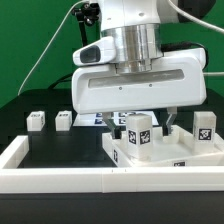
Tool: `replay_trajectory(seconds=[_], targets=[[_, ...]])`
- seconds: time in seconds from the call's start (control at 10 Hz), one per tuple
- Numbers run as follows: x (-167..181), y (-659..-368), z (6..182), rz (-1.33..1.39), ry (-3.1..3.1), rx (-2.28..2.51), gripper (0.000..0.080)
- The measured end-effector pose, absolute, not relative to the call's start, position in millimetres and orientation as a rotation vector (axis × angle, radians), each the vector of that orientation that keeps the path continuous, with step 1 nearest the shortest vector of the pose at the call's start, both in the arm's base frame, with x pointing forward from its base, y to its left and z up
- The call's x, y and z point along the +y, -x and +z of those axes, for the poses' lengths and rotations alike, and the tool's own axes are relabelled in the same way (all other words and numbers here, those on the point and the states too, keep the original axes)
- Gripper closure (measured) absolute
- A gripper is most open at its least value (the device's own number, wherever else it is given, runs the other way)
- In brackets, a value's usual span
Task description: Assemble square table
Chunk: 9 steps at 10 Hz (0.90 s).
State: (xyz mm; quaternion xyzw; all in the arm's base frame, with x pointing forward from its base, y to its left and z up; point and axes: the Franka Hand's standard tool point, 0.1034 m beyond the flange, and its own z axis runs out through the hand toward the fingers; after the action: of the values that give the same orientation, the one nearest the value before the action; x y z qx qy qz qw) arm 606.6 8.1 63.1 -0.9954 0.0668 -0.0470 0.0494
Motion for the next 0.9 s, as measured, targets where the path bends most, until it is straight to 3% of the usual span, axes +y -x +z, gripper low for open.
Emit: replay_trajectory(seconds=[0.6,0.8,0.9], targets=[[1.6,-612.1,66.3,-0.212,3.049,-0.359,0.0151],[-0.6,-613.2,66.3,-0.227,3.042,-0.468,0.0185],[-0.6,-613.1,66.2,-0.227,3.043,-0.464,0.0358]])
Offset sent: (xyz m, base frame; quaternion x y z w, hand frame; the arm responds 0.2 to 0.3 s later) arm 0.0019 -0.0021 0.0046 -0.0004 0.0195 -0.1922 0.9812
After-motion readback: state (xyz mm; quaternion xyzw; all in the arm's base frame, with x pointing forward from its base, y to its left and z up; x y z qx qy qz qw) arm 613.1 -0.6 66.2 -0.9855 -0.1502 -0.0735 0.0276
